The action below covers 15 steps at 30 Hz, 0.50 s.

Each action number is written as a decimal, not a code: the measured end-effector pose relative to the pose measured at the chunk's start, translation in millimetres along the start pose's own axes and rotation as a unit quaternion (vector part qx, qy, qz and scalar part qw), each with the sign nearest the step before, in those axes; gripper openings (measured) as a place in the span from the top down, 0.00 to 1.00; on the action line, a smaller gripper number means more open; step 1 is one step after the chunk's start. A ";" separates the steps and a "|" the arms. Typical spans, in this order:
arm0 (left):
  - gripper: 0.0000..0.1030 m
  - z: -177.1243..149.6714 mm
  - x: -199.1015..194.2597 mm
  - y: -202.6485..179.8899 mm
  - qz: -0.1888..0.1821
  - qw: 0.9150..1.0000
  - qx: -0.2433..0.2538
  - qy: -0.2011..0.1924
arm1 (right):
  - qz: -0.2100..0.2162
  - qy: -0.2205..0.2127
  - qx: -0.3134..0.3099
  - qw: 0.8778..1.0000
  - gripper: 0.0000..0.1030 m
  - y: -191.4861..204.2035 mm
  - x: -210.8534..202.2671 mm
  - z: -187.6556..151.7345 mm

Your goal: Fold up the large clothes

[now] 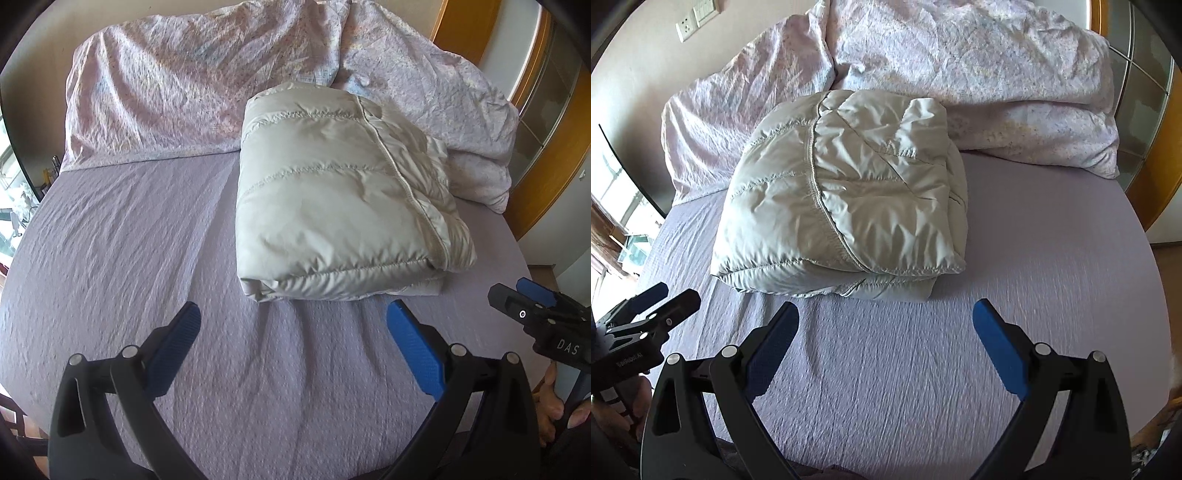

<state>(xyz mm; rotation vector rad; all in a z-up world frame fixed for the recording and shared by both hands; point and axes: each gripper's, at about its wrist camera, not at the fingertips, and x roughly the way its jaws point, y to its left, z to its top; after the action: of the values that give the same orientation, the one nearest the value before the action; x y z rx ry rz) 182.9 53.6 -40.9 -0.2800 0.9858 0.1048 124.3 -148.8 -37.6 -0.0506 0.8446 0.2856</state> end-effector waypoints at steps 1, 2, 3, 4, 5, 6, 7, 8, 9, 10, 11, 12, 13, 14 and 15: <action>0.03 -0.3 -0.4 0.0 -0.001 1.000 -0.001 0.000 | 0.001 -0.001 0.002 1.000 0.06 0.0 -0.7 -0.5; 0.03 -0.9 -0.7 0.0 -0.001 1.000 -0.002 0.000 | 0.003 -0.002 0.003 1.000 0.06 -0.3 -1.6 -1.0; 0.03 -1.6 -1.1 -0.1 -0.003 1.000 -0.003 0.000 | 0.004 -0.003 0.004 1.000 0.06 -0.3 -2.0 -1.6; 0.03 -2.3 -1.4 0.0 -0.004 1.000 -0.004 -0.001 | 0.005 -0.005 0.004 1.000 0.06 -0.3 -3.1 -2.2; 0.03 -2.9 -1.8 -0.1 -0.006 1.000 -0.005 -0.001 | 0.006 -0.006 0.005 1.000 0.06 0.4 -3.5 -2.7; 0.03 -3.5 -2.1 -0.5 -0.006 1.000 -0.006 -0.002 | 0.007 -0.007 0.005 1.000 0.06 0.7 -4.0 -3.1; 0.03 -4.0 -2.6 -0.8 -0.007 1.000 -0.007 -0.002 | 0.008 -0.009 0.005 1.000 0.06 1.3 -4.7 -3.6; 0.03 -4.1 -2.9 -0.6 -0.009 1.000 -0.008 -0.003 | 0.009 -0.010 0.005 1.000 0.06 1.0 -5.2 -3.8; 0.03 -4.5 -3.2 -0.8 -0.009 1.000 -0.008 -0.004 | 0.010 -0.012 0.006 1.000 0.06 0.7 -6.0 -3.9; 0.03 -4.9 -4.0 -1.1 -0.010 1.000 -0.008 -0.005 | 0.010 -0.013 0.007 1.000 0.06 0.5 -6.4 -4.3; 0.03 -4.9 -4.7 -1.3 -0.011 1.000 -0.007 -0.006 | 0.011 -0.015 0.009 1.000 0.06 -0.3 -7.3 -4.5; 0.03 -5.0 -5.6 -1.8 -0.012 1.000 -0.007 -0.008 | 0.011 -0.017 0.010 1.000 0.06 -0.5 -8.1 -4.8; 0.03 -5.2 -6.6 -2.8 -0.013 1.000 -0.006 -0.010 | 0.012 -0.019 0.012 1.000 0.06 -1.7 -9.1 -4.9; 0.03 -5.4 -7.5 -3.4 -0.014 1.000 -0.006 -0.011 | 0.012 -0.021 0.014 1.000 0.06 -2.6 -10.0 -5.0; 0.03 -5.6 -8.2 -4.0 -0.015 1.000 -0.006 -0.012 | 0.013 -0.022 0.015 1.000 0.06 -3.1 -11.0 -5.2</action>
<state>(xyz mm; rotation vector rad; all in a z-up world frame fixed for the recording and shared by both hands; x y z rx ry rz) 174.6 48.5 -36.3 -0.3033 0.9561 0.0858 114.5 -155.1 -33.1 -0.0058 0.8050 0.2972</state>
